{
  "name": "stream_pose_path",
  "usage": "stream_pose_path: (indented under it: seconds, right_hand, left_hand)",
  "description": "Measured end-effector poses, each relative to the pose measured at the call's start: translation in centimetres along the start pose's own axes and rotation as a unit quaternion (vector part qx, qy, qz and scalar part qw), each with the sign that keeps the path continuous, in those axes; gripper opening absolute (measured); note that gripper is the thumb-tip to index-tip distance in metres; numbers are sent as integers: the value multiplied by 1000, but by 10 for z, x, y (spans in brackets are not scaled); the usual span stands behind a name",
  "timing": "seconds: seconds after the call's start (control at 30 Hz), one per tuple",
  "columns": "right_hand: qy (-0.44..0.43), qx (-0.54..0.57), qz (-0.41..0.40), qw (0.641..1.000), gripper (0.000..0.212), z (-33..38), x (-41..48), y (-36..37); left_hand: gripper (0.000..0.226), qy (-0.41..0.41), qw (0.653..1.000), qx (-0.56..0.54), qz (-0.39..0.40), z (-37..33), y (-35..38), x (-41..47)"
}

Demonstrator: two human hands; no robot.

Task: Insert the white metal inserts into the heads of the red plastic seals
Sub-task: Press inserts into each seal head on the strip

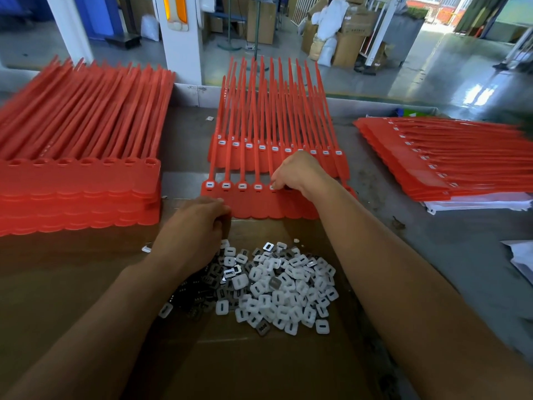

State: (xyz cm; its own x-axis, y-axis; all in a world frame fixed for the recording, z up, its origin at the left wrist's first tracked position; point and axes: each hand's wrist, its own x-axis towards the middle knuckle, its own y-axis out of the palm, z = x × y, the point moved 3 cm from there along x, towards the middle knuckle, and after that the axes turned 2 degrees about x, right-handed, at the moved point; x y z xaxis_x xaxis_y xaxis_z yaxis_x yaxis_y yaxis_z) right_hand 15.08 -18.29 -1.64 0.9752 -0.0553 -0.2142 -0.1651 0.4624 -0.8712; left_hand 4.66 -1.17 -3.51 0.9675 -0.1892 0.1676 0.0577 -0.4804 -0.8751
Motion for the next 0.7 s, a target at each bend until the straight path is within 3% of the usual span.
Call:
stream_pose_path:
  seconds: [0.13,0.27,0.43,0.7]
  right_hand:
    - [-18,20,-10,1000,37,-4,0,3]
    - [-59,106,-40,992,5,-12,-15,6]
    - [-98,186,-9,978,10,-18,-36,4]
    - [-198,84,112,970,11,-13,-88,-4]
  left_hand:
    - [38,2,1000,1,3,0,0,0]
    - [38,1,1000,4,4,0,0,0]
    - [39,-1,1000,6,8,1,1,1]
    - [38,-6,1000,6,5,3,2,2]
